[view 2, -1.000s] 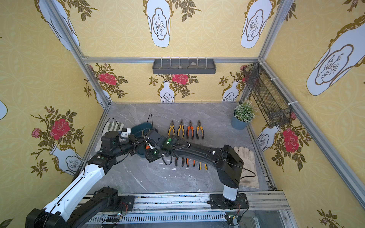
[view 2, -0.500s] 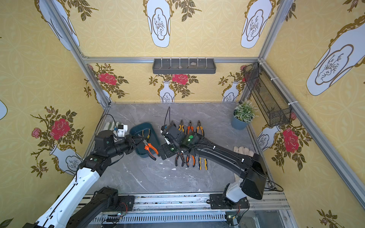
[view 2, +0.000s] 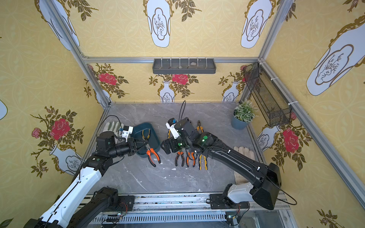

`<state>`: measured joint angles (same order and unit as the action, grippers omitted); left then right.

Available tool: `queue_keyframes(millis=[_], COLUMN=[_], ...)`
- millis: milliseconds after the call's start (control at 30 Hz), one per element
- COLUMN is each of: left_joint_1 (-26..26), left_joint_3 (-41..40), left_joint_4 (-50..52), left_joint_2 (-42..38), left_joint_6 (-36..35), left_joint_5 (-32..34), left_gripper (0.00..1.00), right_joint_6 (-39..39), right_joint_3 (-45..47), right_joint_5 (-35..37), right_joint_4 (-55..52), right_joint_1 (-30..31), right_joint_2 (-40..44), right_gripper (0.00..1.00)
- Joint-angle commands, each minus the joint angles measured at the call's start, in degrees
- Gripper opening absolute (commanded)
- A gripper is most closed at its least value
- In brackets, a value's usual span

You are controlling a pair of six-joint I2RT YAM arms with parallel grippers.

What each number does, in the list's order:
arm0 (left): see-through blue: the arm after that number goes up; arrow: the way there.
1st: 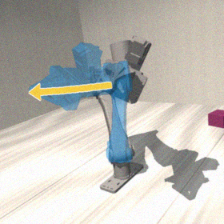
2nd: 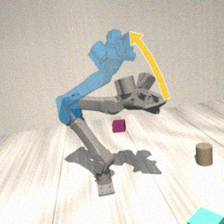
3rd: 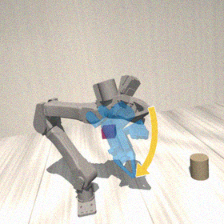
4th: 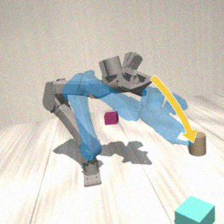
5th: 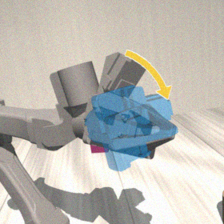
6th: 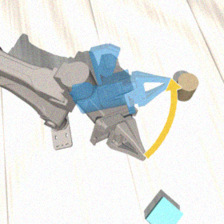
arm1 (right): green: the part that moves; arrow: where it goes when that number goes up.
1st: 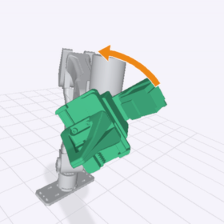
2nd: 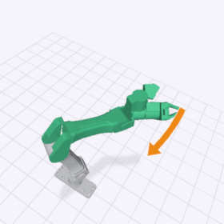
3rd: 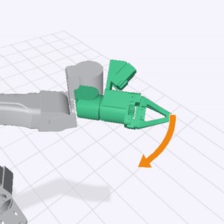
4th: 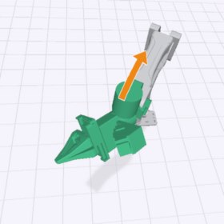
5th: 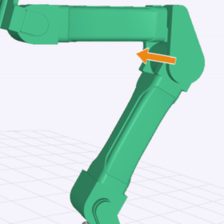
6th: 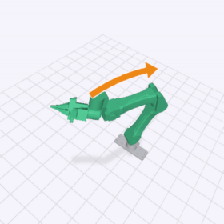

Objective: Take the pliers out of the storage box
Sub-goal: Place the pliers at the center of the board.

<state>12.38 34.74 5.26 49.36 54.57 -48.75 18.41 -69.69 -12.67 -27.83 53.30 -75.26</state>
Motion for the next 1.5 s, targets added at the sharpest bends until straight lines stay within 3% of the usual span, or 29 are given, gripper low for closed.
queue_keyframes(millis=[0, 167, 267, 400, 800, 967, 1067, 1167, 1233, 1367, 1467], left_joint_1=[0.01, -0.01, -0.04, -0.02, -0.06, 0.01, 0.01, -0.01, 0.00, -0.03, -0.03], left_joint_3=[1.79, 3.92, 4.02, 4.11, 3.76, 3.82, 3.84, 4.17, 4.67, 7.62, 9.21], left_joint_4=[-7.50, -5.33, -6.88, -6.84, -7.34, -7.40, -7.28, -6.87, -5.04, 4.10, 7.23], left_joint_2=[-0.15, -1.10, -1.01, -0.09, 0.73, 0.65, 0.82, 0.82, 0.58, -1.33, -3.74], left_joint_6=[-0.53, -1.81, -0.28, -0.29, -0.32, -0.33, -0.34, -0.40, -1.29, -5.57, -6.53], left_joint_5=[-9.48, -12.67, -13.60, -13.90, -13.65, -13.67, -13.82, -13.96, -13.47, -9.76, -6.41], left_gripper=[0.00, 0.00, 0.00, 0.00, 0.00, 0.00, 0.00, 0.00, 0.23, 0.82, 0.99], right_joint_6=[3.06, 5.32, 6.95, 14.67, 17.00, 19.04, 19.39, 19.33, 19.20, 17.65, 16.57], right_joint_3=[3.62, 6.93, 7.39, 8.94, 4.67, 4.56, 4.21, 3.82, 3.68, 3.64, 4.37], right_joint_5=[-20.01, -33.09, -39.68, -47.19, -45.99, -46.30, -45.96, -45.30, -44.66, -41.74, -38.54], right_joint_4=[11.83, 19.10, 24.20, 37.19, 42.26, 45.04, 45.42, 45.11, 44.72, 41.72, 38.88], right_joint_1=[-4.99, -10.60, -10.69, -10.01, -2.00, -1.09, -0.59, -0.23, -0.20, -0.52, -1.66], right_joint_2=[1.90, 0.95, -2.30, -6.88, -15.22, -17.40, -17.72, -17.75, -17.56, -16.43, -15.25], right_gripper=[0.80, 0.62, 0.56, 0.49, 0.40, 0.22, 0.01, 0.00, 0.00, 0.00, 0.00])
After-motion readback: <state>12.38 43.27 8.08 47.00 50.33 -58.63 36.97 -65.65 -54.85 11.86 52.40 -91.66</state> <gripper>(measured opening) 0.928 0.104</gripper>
